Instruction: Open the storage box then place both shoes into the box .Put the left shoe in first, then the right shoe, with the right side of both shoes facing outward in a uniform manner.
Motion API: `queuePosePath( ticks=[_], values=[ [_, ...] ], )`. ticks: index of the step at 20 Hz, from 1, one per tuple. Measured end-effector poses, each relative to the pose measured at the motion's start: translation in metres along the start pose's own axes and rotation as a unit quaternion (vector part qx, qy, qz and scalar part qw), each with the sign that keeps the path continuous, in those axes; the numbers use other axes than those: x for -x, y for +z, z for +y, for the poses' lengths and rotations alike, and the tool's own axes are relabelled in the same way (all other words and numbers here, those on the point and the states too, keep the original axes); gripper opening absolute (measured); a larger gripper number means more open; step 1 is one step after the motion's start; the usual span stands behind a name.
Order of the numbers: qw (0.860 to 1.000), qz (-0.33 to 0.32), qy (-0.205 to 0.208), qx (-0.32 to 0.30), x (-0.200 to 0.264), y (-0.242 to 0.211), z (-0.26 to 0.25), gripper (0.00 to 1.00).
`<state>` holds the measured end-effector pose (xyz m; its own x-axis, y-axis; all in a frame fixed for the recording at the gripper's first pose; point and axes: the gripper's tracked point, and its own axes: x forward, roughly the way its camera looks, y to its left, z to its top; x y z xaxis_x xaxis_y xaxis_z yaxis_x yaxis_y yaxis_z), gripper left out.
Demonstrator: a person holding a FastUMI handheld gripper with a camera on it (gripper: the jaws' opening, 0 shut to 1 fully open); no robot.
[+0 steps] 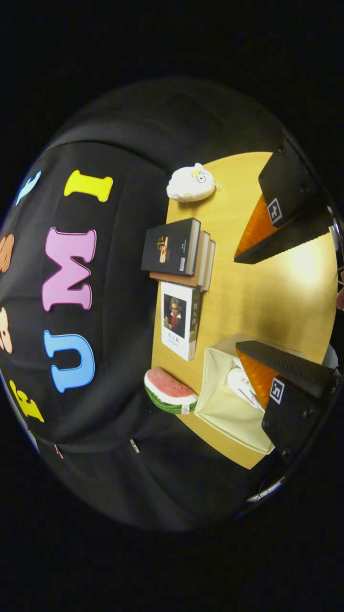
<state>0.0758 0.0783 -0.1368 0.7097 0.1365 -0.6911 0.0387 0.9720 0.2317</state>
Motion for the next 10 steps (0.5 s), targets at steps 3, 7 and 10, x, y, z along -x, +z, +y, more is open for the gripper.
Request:
queuePosePath(
  ticks=[3,7,10],
  values=[
    [0.999,-0.045,-0.03,0.003,0.011,0.021,-0.031,0.99],
    [0.991,-0.12,-0.062,0.006,0.028,0.05,-0.06,0.99],
    [0.983,-0.167,-0.07,0.012,0.043,0.064,-0.068,0.99]
  ],
)
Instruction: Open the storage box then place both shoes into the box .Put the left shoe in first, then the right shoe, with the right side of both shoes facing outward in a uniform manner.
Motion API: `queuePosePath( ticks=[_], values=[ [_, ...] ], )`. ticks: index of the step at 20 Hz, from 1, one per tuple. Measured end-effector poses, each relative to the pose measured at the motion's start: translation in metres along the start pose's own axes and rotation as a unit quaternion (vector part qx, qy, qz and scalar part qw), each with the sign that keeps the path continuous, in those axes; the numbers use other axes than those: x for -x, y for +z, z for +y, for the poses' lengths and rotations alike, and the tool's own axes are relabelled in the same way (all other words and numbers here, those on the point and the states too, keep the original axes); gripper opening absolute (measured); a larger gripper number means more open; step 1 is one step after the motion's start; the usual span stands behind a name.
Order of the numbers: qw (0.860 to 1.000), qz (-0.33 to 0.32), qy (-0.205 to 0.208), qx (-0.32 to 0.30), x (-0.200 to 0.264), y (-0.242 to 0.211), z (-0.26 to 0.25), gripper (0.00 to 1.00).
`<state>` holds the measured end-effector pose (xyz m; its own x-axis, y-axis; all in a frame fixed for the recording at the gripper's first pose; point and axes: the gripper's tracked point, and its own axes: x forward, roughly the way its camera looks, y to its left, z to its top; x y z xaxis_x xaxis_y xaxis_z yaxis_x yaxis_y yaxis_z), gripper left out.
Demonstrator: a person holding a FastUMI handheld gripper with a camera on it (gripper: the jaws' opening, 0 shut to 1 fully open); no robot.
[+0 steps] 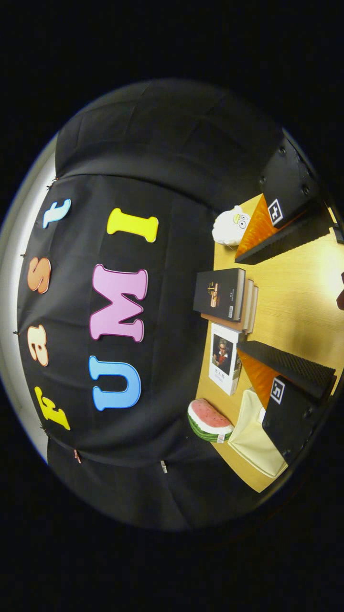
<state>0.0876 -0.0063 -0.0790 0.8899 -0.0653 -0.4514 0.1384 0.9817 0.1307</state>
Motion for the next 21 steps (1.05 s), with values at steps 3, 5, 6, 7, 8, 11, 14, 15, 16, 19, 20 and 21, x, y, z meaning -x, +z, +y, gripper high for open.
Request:
queuePosePath(
  ticks=[3,5,6,7,8,11,14,15,16,19,20,21],
  values=[
    [0.999,-0.043,-0.001,0.017,0.011,0.013,-0.005,0.99],
    [0.998,-0.062,-0.004,0.027,0.016,0.019,-0.007,0.99],
    [0.997,-0.067,-0.004,0.028,0.018,0.02,-0.006,0.98],
    [0.997,-0.068,-0.003,0.028,0.021,0.02,-0.004,0.99],
    [0.997,-0.07,-0.002,0.029,0.022,0.021,-0.004,0.99],
    [0.997,-0.068,-0.002,0.032,0.021,0.019,-0.003,0.99],
    [0.997,-0.068,-0.001,0.033,0.022,0.017,-0.002,0.99],
    [0.997,-0.066,0.0,0.035,0.022,0.016,-0.001,0.99],
    [0.997,-0.064,0.001,0.035,0.023,0.014,0.0,0.99],
    [0.998,-0.06,0.002,0.034,0.023,0.012,0.001,0.99],
    [0.998,-0.059,0.002,0.033,0.023,0.012,0.0,0.99],
    [0.998,-0.059,0.002,0.034,0.024,0.011,0.0,0.99]
  ],
)
